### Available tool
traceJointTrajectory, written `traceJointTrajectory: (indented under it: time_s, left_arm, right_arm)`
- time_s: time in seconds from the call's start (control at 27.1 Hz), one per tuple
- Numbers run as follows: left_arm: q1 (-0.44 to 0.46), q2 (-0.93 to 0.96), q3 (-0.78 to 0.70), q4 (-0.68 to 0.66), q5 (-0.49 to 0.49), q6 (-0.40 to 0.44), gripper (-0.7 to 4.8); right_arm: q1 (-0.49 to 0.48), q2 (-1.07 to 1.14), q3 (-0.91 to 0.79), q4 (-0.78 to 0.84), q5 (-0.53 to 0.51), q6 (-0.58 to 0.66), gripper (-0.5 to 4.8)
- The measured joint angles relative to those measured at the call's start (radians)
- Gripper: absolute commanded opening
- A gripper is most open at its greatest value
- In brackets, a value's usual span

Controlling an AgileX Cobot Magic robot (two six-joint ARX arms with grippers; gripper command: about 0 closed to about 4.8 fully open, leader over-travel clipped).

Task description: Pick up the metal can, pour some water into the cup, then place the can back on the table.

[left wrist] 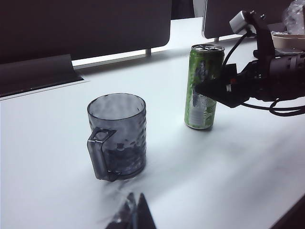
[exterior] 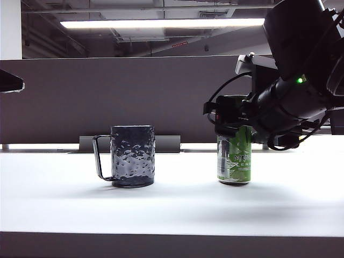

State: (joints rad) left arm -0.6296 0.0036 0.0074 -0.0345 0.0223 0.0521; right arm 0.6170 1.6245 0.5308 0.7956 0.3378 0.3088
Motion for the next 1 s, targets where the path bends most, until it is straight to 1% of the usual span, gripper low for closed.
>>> traceJointTrajectory:
  time_s: [0.11, 1.0]
  left_arm:
    - [0.0, 0.0, 0.0, 0.0, 0.0, 0.0, -0.05]
    - [0.0, 0.0, 0.0, 0.0, 0.0, 0.0, -0.05]
  right_arm:
    - [0.0, 0.0, 0.0, 0.003, 0.0, -0.003, 3.03]
    - [0.001, 0.0, -0.001, 0.015, -0.001, -0.026, 3.04]
